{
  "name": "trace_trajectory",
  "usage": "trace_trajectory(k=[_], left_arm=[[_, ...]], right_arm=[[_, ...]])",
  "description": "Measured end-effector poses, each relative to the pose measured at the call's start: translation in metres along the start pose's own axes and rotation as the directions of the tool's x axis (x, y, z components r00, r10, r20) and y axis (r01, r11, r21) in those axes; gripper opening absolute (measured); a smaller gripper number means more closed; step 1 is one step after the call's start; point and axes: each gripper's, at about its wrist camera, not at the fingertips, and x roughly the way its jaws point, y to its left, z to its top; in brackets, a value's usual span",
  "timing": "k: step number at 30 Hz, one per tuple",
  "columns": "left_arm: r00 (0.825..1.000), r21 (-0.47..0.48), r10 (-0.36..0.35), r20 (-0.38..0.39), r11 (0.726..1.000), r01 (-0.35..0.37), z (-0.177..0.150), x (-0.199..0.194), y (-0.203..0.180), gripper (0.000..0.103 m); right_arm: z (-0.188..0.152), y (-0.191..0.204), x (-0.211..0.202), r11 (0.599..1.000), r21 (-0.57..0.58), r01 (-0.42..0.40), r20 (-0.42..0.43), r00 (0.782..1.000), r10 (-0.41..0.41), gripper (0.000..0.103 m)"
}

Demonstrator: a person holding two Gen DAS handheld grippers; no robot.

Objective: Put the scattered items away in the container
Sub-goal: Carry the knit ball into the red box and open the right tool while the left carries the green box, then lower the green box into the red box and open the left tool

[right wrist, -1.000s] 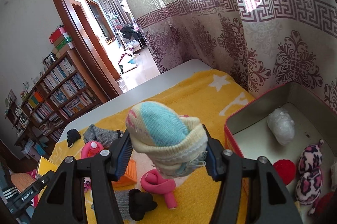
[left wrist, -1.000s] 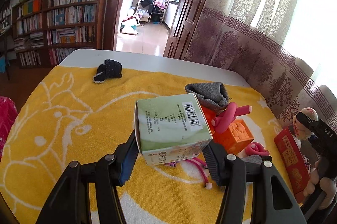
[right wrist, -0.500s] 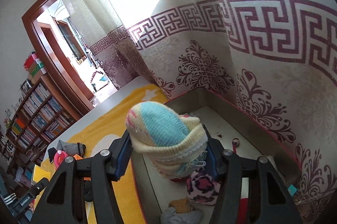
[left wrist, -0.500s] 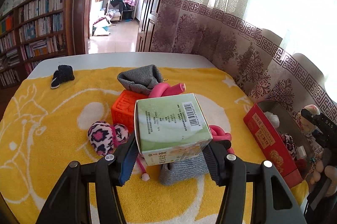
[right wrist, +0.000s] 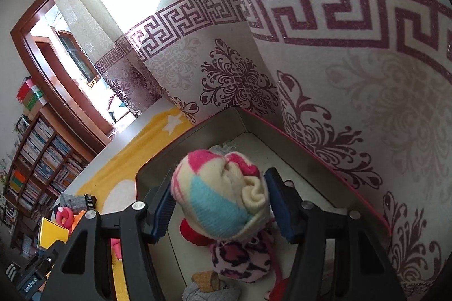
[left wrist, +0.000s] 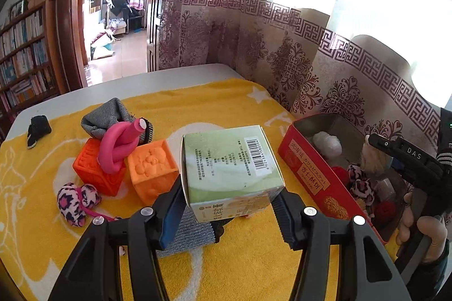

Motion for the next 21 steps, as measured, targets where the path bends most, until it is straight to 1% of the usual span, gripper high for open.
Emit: trace_trajectory(k=[1,2,5,10,15,21], left_arm=[[1.000,0.009,-0.009,-0.001,1.000,0.009,0.002,0.003,-0.006,0.059],[1.000,0.018,-0.019,-0.003,1.000,0.019,0.004,0.006,-0.012,0.059],[0.999,0.050,-0.047,-0.012,0.998,0.047,0.009,0.018,-0.034,0.059],[0.995,0.092,-0.096,-0.036,0.991,0.099,0.019,0.042,-0.068,0.059],[0.987,0.128,-0.144,-0.066,0.980,0.151,0.028,0.066,-0.099,0.059],[0.976,0.160,-0.199,-0.091,0.964,0.211,0.037,0.081,-0.127,0.059]], right_arm=[[0.001,-0.001,-0.002,1.000,0.003,-0.006,0.006,1.000,0.006,0.067],[0.001,-0.001,-0.003,1.000,0.009,-0.007,0.015,1.000,0.007,0.072],[0.004,-0.003,-0.011,1.000,0.013,0.000,0.042,0.999,-0.001,0.072],[0.010,-0.004,-0.023,0.999,0.018,-0.029,0.083,0.996,0.027,0.072],[0.011,-0.002,-0.031,0.999,0.015,-0.052,0.109,0.993,0.050,0.072],[0.015,-0.006,-0.033,0.997,0.041,-0.065,0.128,0.990,0.059,0.072]])
